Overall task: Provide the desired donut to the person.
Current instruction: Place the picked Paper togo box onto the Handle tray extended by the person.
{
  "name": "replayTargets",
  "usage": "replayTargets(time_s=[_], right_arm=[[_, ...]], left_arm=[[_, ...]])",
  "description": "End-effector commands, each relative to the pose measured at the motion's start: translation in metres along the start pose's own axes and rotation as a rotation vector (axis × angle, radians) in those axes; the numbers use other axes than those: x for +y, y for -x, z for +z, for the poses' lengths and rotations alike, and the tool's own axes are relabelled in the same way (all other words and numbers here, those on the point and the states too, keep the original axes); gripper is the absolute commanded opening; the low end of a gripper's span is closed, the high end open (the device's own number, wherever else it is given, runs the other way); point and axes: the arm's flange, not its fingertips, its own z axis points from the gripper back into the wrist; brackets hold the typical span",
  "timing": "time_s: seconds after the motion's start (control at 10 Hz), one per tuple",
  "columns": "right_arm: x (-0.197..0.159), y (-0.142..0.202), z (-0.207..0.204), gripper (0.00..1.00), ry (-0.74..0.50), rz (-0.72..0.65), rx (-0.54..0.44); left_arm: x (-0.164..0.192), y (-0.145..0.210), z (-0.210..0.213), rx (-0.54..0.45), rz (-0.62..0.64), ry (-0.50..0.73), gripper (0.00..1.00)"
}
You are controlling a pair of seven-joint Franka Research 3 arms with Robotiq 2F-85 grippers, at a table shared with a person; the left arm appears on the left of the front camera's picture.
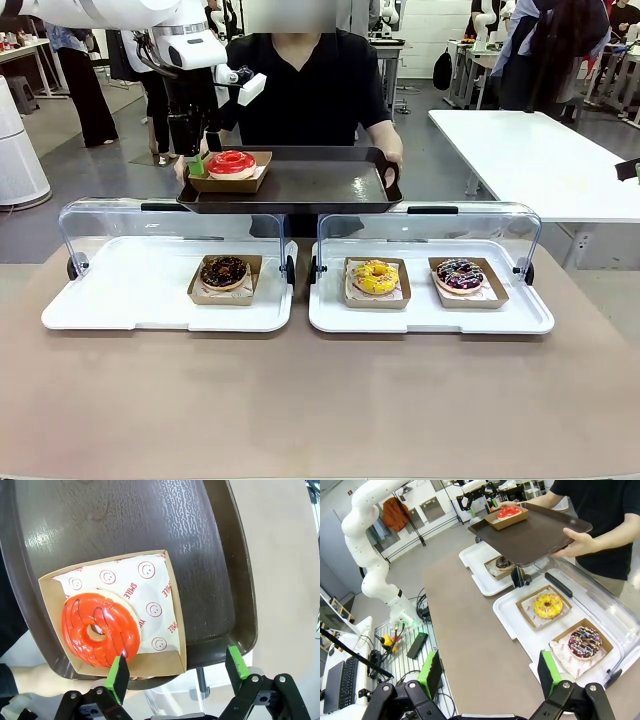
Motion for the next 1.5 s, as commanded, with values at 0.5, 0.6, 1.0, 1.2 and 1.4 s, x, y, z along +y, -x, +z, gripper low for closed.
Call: replayTargets(time_s=[0.5, 0.6, 1.0, 1.2, 1.4], right_arm=[[-0.001, -0.001, -0.001, 1.00, -0.010, 0.006, -0.018], [-0.001, -0.001, -0.001, 1.00, -0.010, 0.006, -0.018], [-0.001, -0.001, -0.001, 1.00, -0.010, 0.006, -0.018], [-0.001, -0.001, -0.001, 1.00, -0.010, 0.006, -0.018], [-0.001, -0.001, -0.001, 1.00, -0.010, 0.006, -0.018]], left_arm=[[-0.103, 0.040, 0.044, -0.032, -0.072, -0.036, 1.00], [-0.137, 0.059, 0.053, -0.049, -0.070, -0.061, 1.00], [-0.206, 0.129, 0.038, -0.081, 0.032, -0.075, 1.00], [-0.219, 0.156, 0.016, -0.072, 0.075, -0.061, 1.00], [-0.213, 0.183, 0.001, -0.112, 0.103, -0.040, 1.00]])
